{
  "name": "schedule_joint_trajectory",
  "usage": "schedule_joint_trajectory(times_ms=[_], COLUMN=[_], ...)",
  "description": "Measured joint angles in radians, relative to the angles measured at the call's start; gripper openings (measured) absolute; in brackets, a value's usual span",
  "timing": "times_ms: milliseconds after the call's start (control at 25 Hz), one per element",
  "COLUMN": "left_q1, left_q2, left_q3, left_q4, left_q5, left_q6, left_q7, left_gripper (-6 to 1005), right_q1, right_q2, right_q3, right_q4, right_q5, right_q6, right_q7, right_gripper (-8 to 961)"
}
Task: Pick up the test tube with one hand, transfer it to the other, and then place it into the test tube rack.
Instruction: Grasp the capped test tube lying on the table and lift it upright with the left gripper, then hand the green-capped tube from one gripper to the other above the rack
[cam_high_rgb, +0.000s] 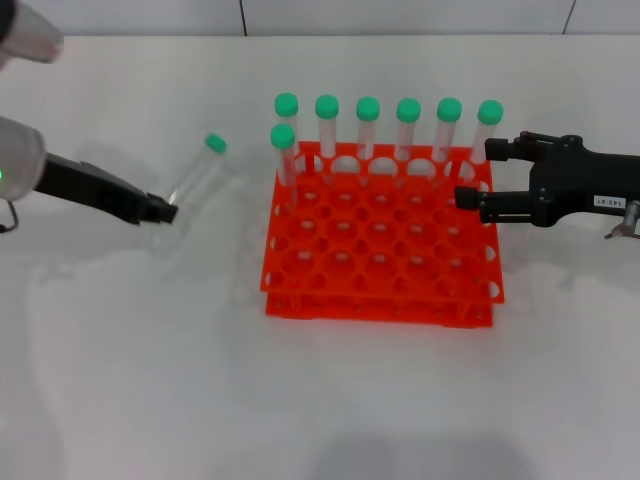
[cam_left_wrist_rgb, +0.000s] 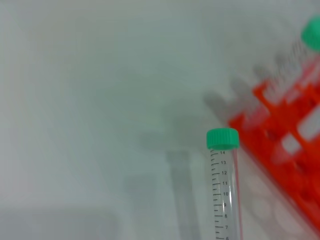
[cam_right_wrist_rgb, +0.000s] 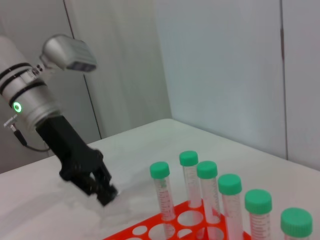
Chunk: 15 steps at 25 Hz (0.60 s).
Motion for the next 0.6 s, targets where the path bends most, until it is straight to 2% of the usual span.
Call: schedule_joint_trajectory(times_ms=[160, 360, 480, 600], left_q1=[0.048, 0.073, 0.075, 0.075], left_q2=[0.016, 0.025, 0.027, 0.015], left_q3=[-0.055, -0.137, -0.146, -0.145], left_q4=[0.052, 0.080, 0.078, 0.076], left_q5=[-0.095, -0.215, -0.283, -0.377], left_q6=[-0.008, -0.021, -0.038, -0.068], left_q7=[0.039, 0.127, 0.169, 0.236], left_gripper=[189, 189, 189, 189], right_q1=[0.000, -0.002, 0.001, 0.003], right_q2=[0.001, 0.003, 0.003, 0.003], right_q3=[0.001, 0.002, 0.012, 0.022], right_q4=[0.000, 0.000, 0.000, 0.000], right_q5=[0.000, 0.003, 0.003, 0.012], right_q6=[0.005, 0.016, 0.016, 0.016], right_q7=[0.000, 0.000, -0.003, -0.015], right_gripper=[846, 846, 845, 845])
